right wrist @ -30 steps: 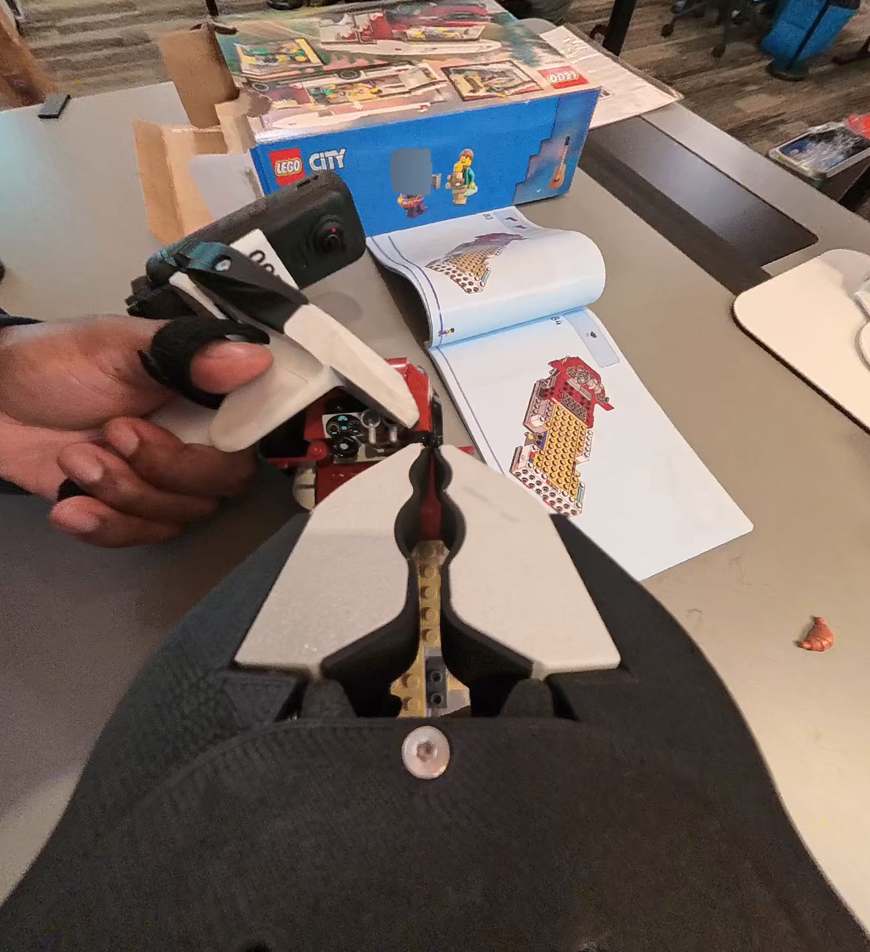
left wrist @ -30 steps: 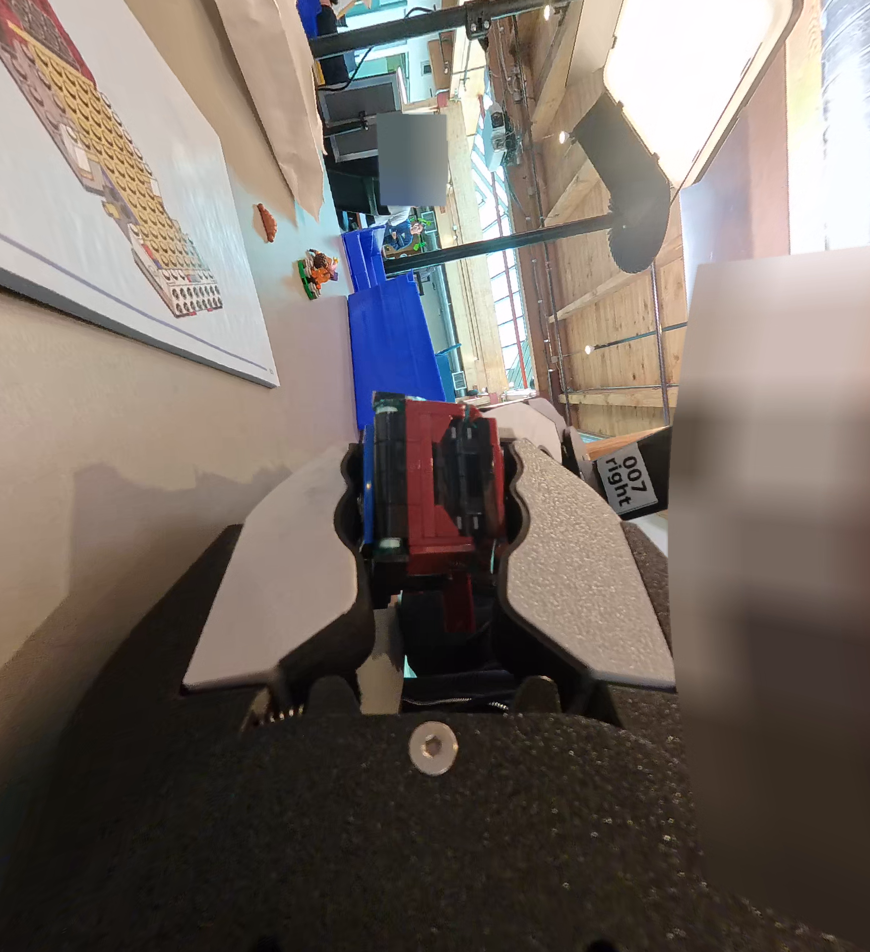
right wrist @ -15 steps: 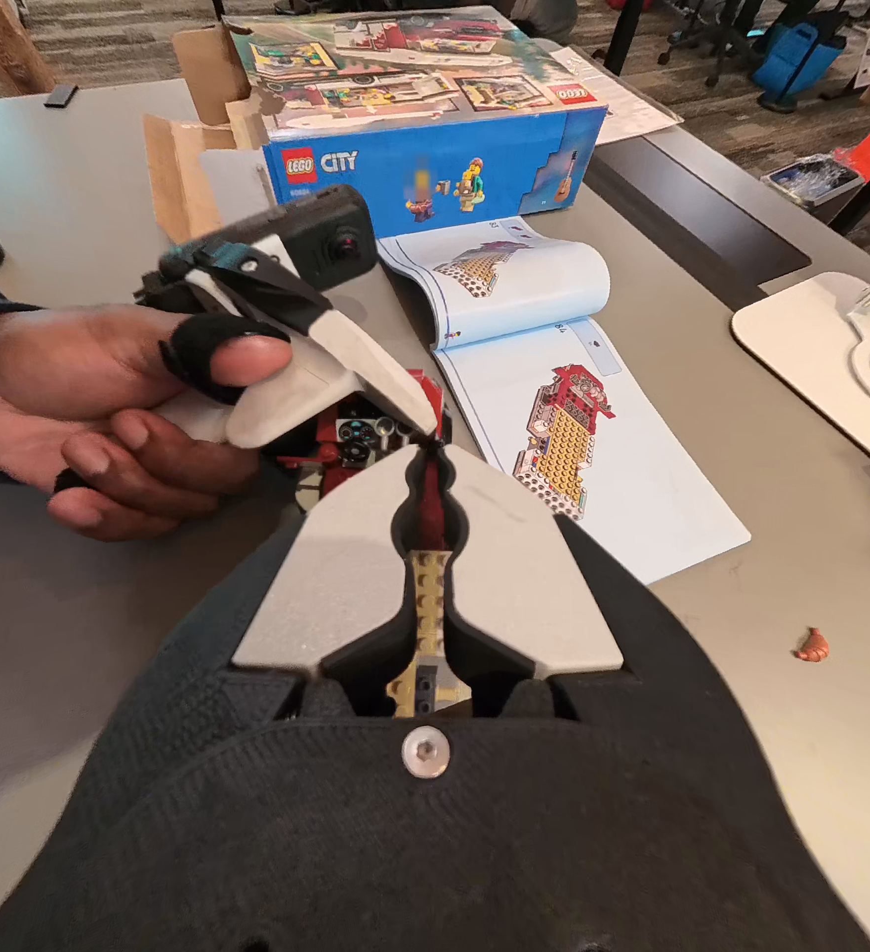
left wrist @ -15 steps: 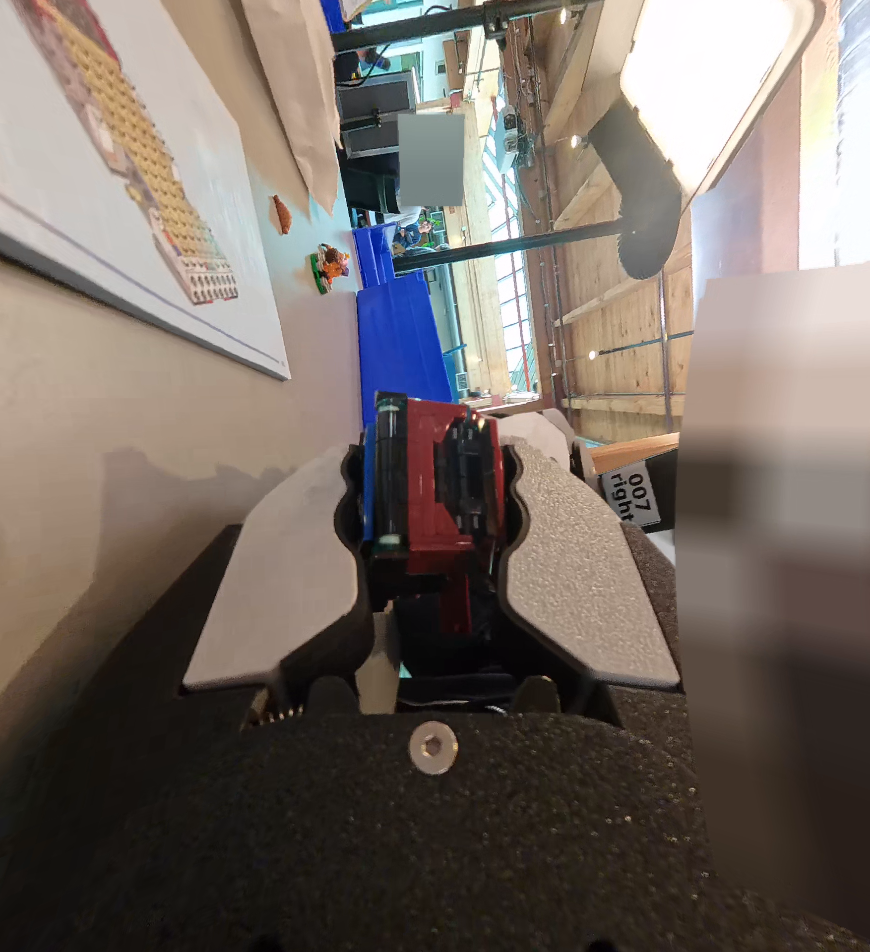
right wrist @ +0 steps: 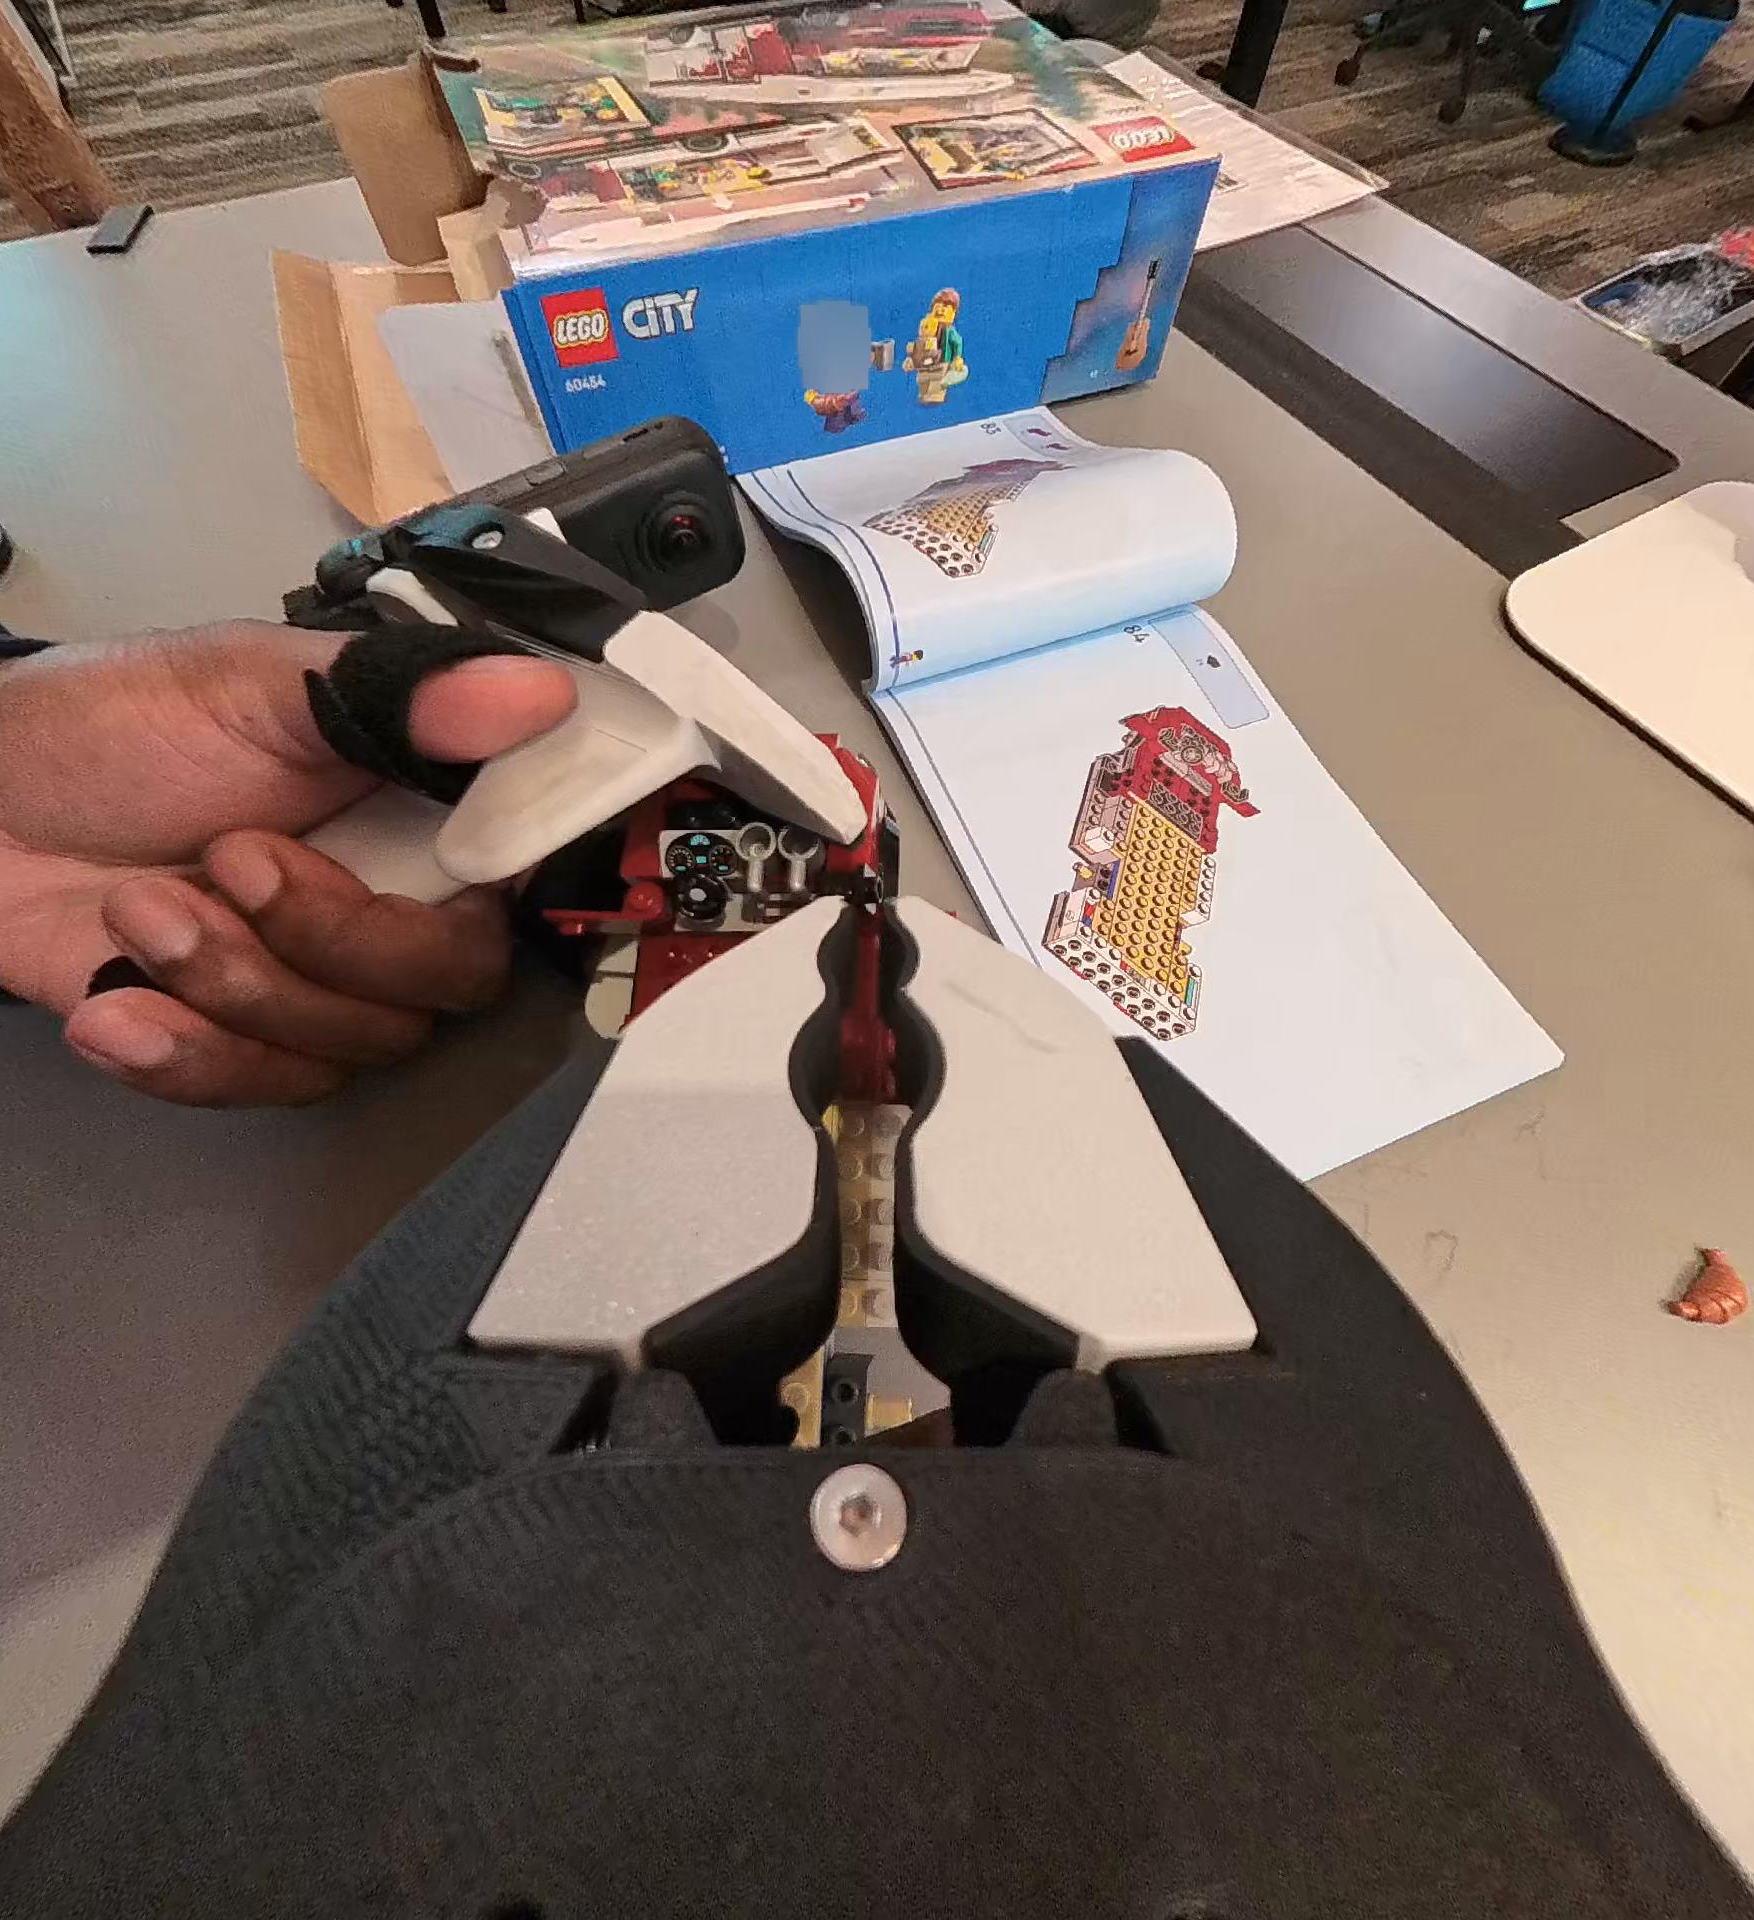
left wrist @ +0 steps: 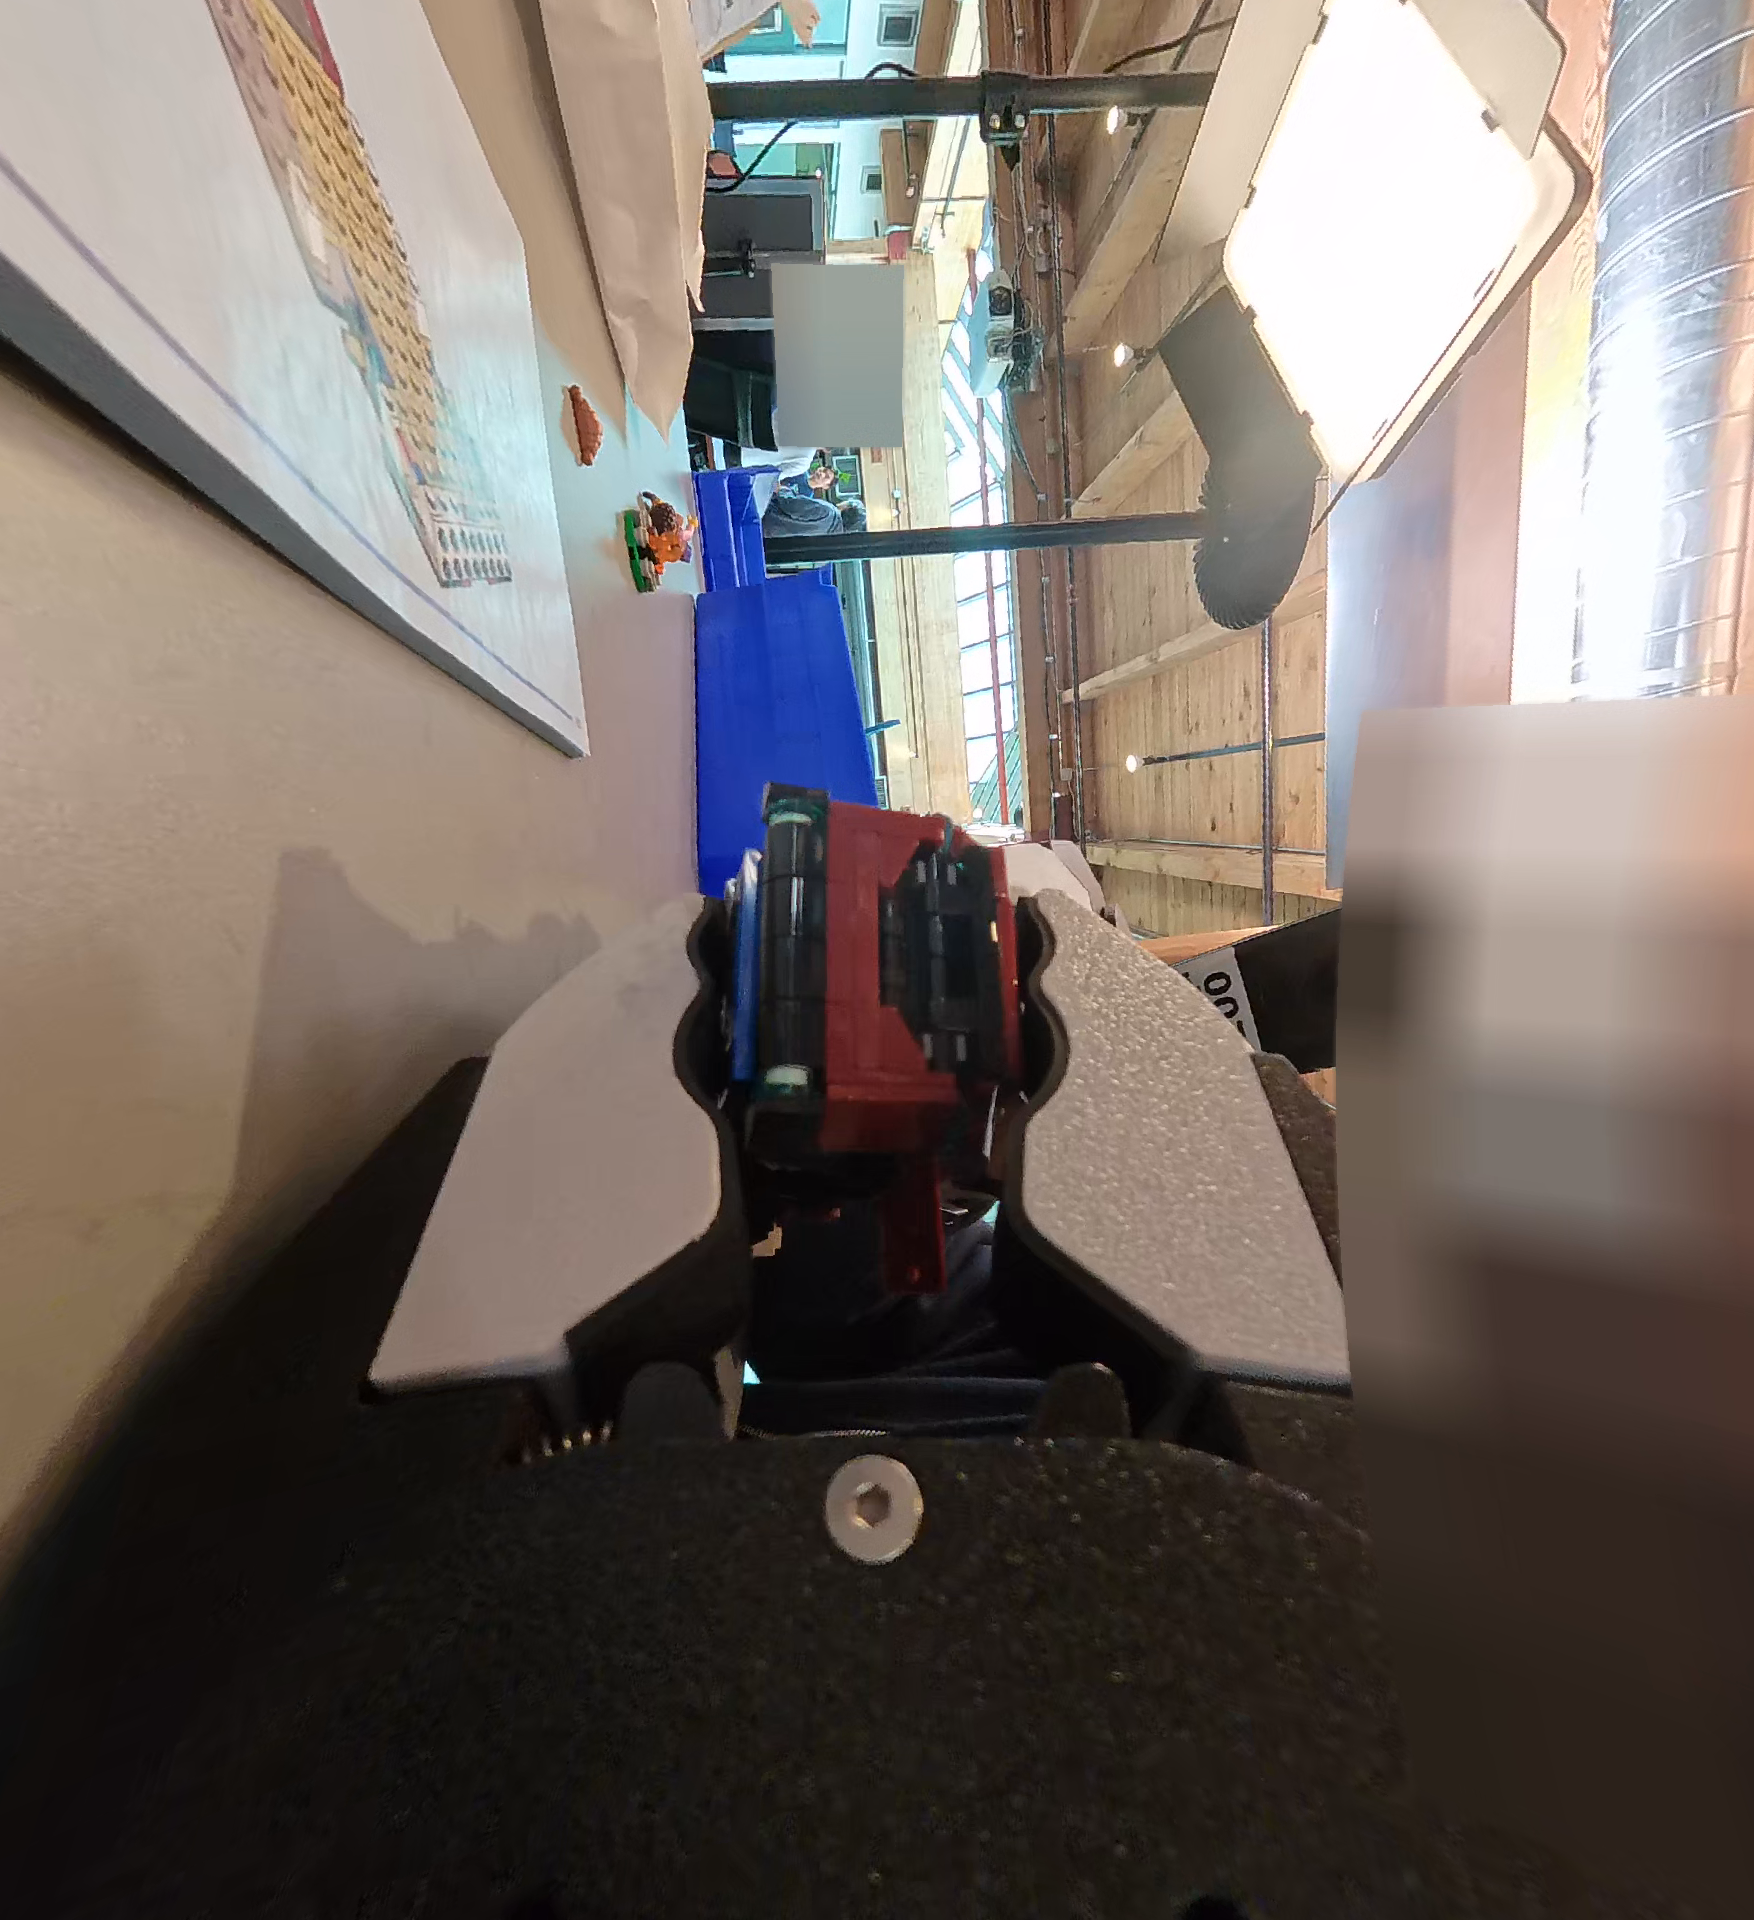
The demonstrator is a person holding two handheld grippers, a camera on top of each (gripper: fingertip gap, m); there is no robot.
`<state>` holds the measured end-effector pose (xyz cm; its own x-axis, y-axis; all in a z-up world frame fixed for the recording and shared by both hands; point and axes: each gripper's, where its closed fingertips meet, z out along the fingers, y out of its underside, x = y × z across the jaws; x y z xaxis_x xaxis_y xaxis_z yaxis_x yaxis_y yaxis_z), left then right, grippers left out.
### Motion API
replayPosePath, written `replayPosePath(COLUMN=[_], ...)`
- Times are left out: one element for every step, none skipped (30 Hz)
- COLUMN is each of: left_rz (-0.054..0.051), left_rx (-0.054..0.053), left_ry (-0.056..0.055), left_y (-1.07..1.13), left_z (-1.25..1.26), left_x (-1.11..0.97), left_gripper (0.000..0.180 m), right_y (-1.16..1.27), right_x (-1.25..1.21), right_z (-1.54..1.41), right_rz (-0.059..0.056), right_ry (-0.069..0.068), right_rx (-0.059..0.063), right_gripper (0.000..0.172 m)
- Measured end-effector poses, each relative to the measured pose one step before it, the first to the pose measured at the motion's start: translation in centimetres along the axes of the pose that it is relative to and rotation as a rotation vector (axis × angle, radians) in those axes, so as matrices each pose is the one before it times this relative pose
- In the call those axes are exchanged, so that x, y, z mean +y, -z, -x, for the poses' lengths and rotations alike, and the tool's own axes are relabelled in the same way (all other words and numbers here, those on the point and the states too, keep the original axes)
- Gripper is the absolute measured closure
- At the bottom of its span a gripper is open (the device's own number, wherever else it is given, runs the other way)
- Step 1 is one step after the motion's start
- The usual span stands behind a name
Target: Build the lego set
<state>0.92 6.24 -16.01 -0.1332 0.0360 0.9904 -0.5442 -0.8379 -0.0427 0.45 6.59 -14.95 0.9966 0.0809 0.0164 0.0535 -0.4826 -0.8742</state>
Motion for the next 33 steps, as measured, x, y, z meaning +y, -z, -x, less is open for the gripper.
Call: replayPosePath(left_rz=[-0.0010,-0.0008,-0.0017,-0.0020,-0.0015,-0.0009,-0.0007,-0.0004,-0.0012,-0.0018,-0.0018,-0.0014,-0.0015,-0.0021,-0.0013,-0.0014,-0.0010,-0.0005,-0.0006,-0.0008,-0.0010,-0.0010,-0.0013,-0.0014,-0.0014,-0.0014,-0.0011,-0.0012,-0.0019,-0.0020,-0.0018,-0.0010,-0.0020], left_rx=[-0.0033,-0.0018,0.0010,0.0019,0.0022,0.0021,0.0011,-0.0004,-0.0013,-0.0007,-0.0010,-0.0006,-0.0004,0.0004,0.0009,0.0010,0.0008,0.0007,-0.0005,-0.0007,0.0008,0.0005,0.0009,0.0004,-0.0001,-0.0001,0.0001,-0.0006,-0.0007,-0.0005,-0.0001,0.0000,-0.0003], left_ry=[-0.0007,0.0005,0.0025,0.0050,0.0068,0.0068,0.0047,0.0016,0.0003,-0.0003,-0.0003,0.0006,0.0020,0.0032,0.0035,0.0047,0.0043,0.0037,0.0034,0.0028,0.0015,0.0008,0.0023,0.0016,0.0009,0.0011,0.0018,0.0023,0.0028,0.0031,0.0045,0.0056,0.0062], left_y=[0.005,0.009,0.015,0.003,0.006,-0.008,-0.008,0.001,0.008,0.008,0.015,0.011,0.015,0.027,0.006,0.023,0.009,0.010,0.012,0.016,0.014,0.007,0.009,0.005,0.013,0.014,0.015,0.016,0.020,0.014,0.020,-0.001,0.012], left_z=[0.036,0.028,0.006,0.008,0.021,0.016,0.013,0.023,0.012,-0.002,-0.008,0.011,0.019,0.017,0.012,0.030,0.017,0.024,0.040,0.046,0.007,-0.014,-0.001,-0.009,0.002,0.001,-0.007,0.007,0.006,0.002,-0.004,-0.009,-0.002], left_x=[-0.017,-0.013,-0.018,-0.018,-0.002,-0.007,0.009,-0.004,-0.005,-0.022,-0.016,-0.029,-0.017,-0.028,-0.011,-0.016,-0.007,-0.015,-0.003,-0.015,-0.003,-0.016,-0.020,-0.021,-0.017,-0.016,-0.013,-0.014,-0.018,-0.011,0.005,0.022,-0.003], left_gripper=[0.127,0.127,0.127,0.127,0.127,0.127,0.127,0.127,0.127,0.127,0.127,0.127,0.127,0.127,0.127,0.127,0.127,0.126,0.126,0.126,0.126,0.126,0.126,0.126,0.126,0.126,0.126,0.126,0.126,0.126,0.126,0.126,0.126], right_y=[-0.021,-0.010,-0.010,-0.005,-0.005,-0.005,0.002,-0.004,-0.015,-0.013,-0.022,-0.017,-0.022,-0.016,-0.005,-0.018,-0.013,-0.015,-0.001,-0.005,-0.003,0.010,0.009,0.005,0.002,0.003,-0.005,0.004,-0.004,-0.008,-0.010,-0.004,-0.001], right_x=[-0.011,-0.014,-0.004,0.006,0.005,0.000,0.000,0.005,0.028,0.027,0.017,0.009,0.024,0.012,0.011,-0.009,0.009,0.023,0.003,0.026,0.015,0.002,0.007,-0.001,-0.016,-0.004,0.007,-0.004,-0.001,0.003,0.015,-0.003,-0.031], right_z=[0.013,0.051,0.036,0.009,-0.007,-0.016,-0.036,-0.010,0.012,-0.008,-0.026,-0.008,-0.017,-0.021,0.007,0.001,0.009,0.014,0.037,0.038,0.017,0.014,-0.001,0.016,0.010,0.000,-0.011,-0.002,-0.022,-0.021,0.001,0.024,0.007], right_rz=[-0.0013,-0.0022,-0.0011,-0.0003,-0.0004,0.0003,-0.0001,-0.0004,0.0003,0.0003,-0.0015,-0.0013,0.0006,0.0000,-0.0008,-0.0010,-0.0007,-0.0002,-0.0008,0.0006,0.0004,-0.0006,0.0002,-0.0004,-0.0020,-0.0007,-0.0001,-0.0007,-0.0011,-0.0004,-0.0002,-0.0012,-0.0020], right_ry=[-0.0036,-0.0040,-0.0038,-0.0028,-0.0023,-0.0017,-0.0025,-0.0039,-0.0073,-0.0090,-0.0078,-0.0076,-0.0060,-0.0027,-0.0017,-0.0028,-0.0015,-0.0009,-0.0014,-0.0011,0.0002,0.0019,0.0014,0.0013,0.0013,0.0009,0.0003,0.0003,0.0007,0.0004,-0.0006,-0.0006,-0.0001], right_rx=[-0.0014,-0.0040,-0.0029,-0.0015,-0.0005,0.0006,0.0011,-0.0010,-0.0031,-0.0030,-0.0015,-0.0022,-0.0010,0.0006,-0.0011,-0.0010,-0.0007,-0.0015,-0.0028,-0.0025,-0.0007,0.0003,0.0002,-0.0011,-0.0006,0.0004,0.0006,0.0001,0.0013,0.0013,-0.0006,-0.0022,-0.0004], right_gripper=[0.168,0.168,0.168,0.168,0.168,0.168,0.167,0.167,0.167,0.167,0.167,0.167,0.167,0.166,0.166,0.166,0.166,0.166,0.166,0.166,0.166,0.166,0.165,0.165,0.165,0.165,0.165,0.165,0.165,0.165,0.165,0.165,0.165])
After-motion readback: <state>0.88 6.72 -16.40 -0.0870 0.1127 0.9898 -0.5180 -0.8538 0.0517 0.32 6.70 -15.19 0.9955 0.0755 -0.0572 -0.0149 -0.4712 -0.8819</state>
